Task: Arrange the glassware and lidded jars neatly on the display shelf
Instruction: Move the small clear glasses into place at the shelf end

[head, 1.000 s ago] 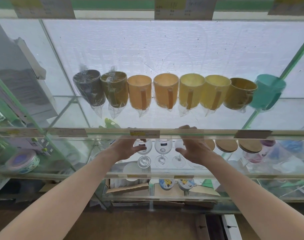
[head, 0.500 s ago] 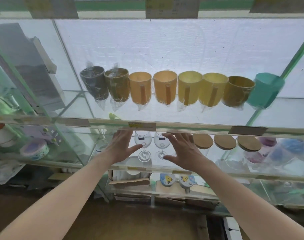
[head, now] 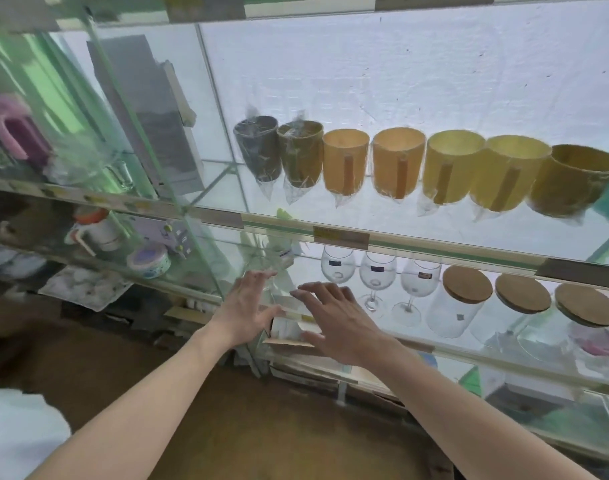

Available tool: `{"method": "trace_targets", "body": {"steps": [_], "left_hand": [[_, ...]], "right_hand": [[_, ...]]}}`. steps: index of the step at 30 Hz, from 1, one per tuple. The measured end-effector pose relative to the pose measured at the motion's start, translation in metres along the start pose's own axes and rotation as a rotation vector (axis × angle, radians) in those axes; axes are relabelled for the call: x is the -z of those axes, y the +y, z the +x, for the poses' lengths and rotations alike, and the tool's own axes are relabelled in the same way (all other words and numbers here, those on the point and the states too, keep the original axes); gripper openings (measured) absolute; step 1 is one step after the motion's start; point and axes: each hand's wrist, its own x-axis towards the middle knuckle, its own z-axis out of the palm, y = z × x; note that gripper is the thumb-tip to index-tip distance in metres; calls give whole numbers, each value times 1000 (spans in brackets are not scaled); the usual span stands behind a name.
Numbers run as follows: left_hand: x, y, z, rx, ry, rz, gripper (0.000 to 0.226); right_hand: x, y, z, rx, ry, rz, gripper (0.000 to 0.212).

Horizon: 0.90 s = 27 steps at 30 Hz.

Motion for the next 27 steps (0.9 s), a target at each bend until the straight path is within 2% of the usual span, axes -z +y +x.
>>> {"method": "trace_targets", "body": {"steps": [5, 12, 17, 20, 24, 27], "left_hand": [[2, -38, 8, 50, -47, 44, 61], [-10, -91, 45, 38, -112, 104, 48], [-27, -115, 65, -43, -131, 218, 59], [-35, -125, 74, -100, -134, 260, 56], [-39, -126, 84, -140, -120, 279, 50], [-38, -125, 90, -154, -114, 236, 45]], "right_hand": [[-18, -8, 37, -47, -39, -6, 72], [-59, -14, 112, -248, -134, -24, 67], [-83, -4, 160, -374, -177, -109, 61], [-94, 5, 191, -460, -202, -147, 61], [-101, 16, 216, -517, -275, -152, 36], [-105, 27, 223, -611, -313, -142, 37]]}}
